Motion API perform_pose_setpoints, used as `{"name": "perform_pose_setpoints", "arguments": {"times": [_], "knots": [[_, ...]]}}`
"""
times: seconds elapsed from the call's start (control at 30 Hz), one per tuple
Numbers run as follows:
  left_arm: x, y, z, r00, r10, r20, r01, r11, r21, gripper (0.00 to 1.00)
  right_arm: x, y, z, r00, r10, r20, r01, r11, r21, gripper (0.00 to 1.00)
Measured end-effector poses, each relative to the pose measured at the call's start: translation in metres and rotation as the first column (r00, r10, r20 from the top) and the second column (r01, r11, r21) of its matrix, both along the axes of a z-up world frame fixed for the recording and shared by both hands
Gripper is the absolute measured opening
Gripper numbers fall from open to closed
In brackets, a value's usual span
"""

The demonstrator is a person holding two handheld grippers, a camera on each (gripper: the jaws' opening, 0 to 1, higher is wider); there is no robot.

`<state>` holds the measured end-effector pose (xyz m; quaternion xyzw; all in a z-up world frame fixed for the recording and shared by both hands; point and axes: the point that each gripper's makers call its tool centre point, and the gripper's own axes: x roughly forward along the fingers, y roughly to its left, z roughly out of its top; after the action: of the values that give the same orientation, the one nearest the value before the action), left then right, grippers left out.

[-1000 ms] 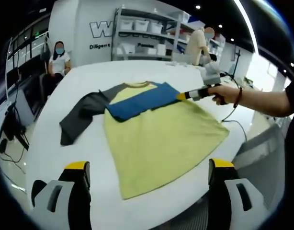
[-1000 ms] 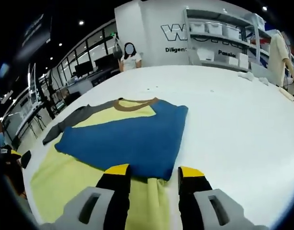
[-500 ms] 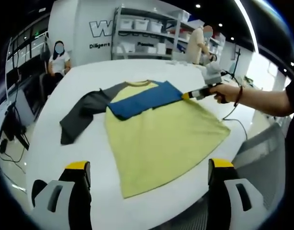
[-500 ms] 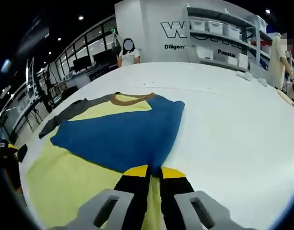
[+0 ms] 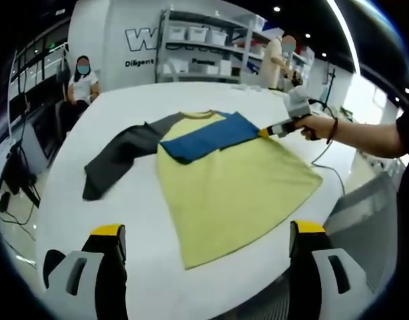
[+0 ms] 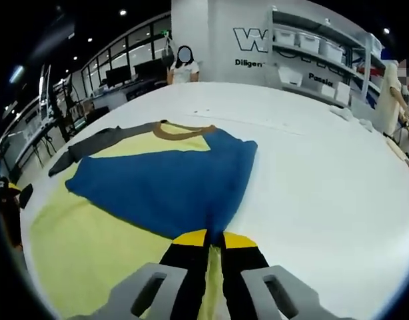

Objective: Fold the garment on the visible template until the final outline fits inside the template.

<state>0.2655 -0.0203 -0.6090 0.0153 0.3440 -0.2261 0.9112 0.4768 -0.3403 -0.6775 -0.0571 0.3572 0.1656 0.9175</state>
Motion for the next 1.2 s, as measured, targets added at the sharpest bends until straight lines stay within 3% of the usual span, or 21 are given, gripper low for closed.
{"name": "perform_pose_setpoints", "arguments": {"times": [0.43, 1.2], "knots": [[0.002, -0.001, 0.000, 1.000, -0.003, -0.002, 0.003, 1.000, -0.001, 0.97, 0.002, -0.040, 0.000, 1.000, -0.007, -0.007, 0.007, 0.999, -0.054, 0.00], [0.002, 0.003, 0.001, 1.000, 0.006, -0.002, -0.006, 1.000, 0.008, 0.97, -0.004, -0.076, 0.002, 0.999, -0.044, -0.023, 0.042, 0.996, -0.074, 0.00]]}}
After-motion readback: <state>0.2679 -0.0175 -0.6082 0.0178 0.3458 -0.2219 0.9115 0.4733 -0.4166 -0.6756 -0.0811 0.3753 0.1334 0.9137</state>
